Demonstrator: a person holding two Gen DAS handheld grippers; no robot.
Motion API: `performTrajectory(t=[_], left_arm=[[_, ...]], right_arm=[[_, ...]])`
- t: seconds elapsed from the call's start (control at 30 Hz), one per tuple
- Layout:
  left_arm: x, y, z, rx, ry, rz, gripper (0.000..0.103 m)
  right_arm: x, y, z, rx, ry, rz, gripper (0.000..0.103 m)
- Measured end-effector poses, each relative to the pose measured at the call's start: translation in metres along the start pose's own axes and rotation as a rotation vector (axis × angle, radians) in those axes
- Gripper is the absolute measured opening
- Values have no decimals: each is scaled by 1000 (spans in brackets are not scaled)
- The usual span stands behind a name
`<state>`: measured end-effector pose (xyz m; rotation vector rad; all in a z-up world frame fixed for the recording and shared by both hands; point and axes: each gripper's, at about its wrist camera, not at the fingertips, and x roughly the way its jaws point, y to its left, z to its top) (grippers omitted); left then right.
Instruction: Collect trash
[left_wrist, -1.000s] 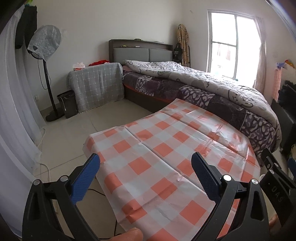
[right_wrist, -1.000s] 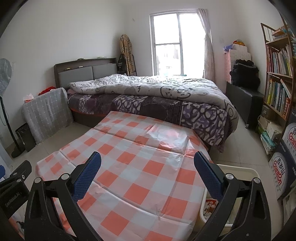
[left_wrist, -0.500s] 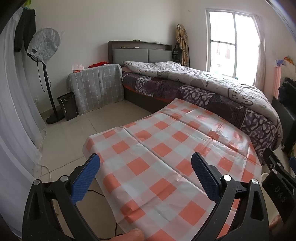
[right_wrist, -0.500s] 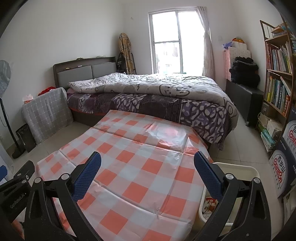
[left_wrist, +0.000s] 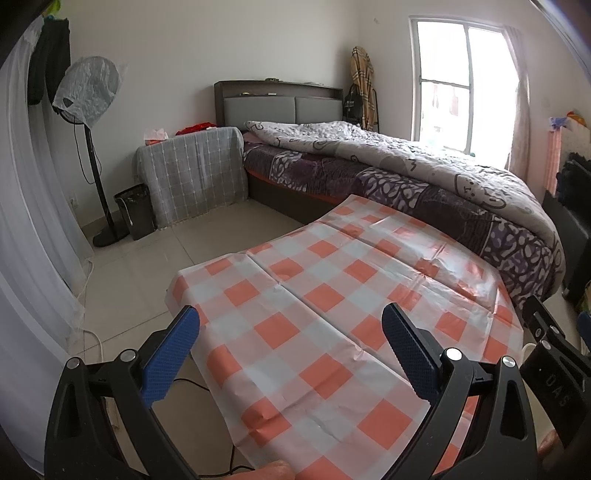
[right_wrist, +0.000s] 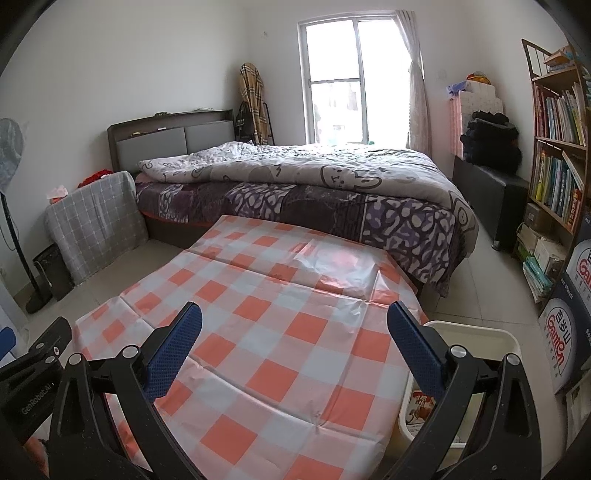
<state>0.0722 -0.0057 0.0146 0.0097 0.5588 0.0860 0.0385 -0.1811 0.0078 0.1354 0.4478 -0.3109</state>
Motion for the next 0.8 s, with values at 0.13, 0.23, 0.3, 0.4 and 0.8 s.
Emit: performTrajectory(t=[0.13, 0.23, 0.3, 0.4, 0.8], left_arm=[[0, 0, 0, -1, 0, -1, 96], [0, 0, 0, 0, -1, -2, 96], [0, 0, 0, 3, 4, -11, 91], [0, -1, 0, 12, -1, -15, 81], [5, 4, 1, -30, 29, -33, 90]], right_arm=[[-1, 1, -1, -1, 3, 0, 96], [1, 1, -1, -2, 7, 1, 96], [1, 3, -3, -2, 11, 3, 96], [2, 4, -5, -2, 19, 7, 96], [2, 3, -5, -1, 29, 3, 96]])
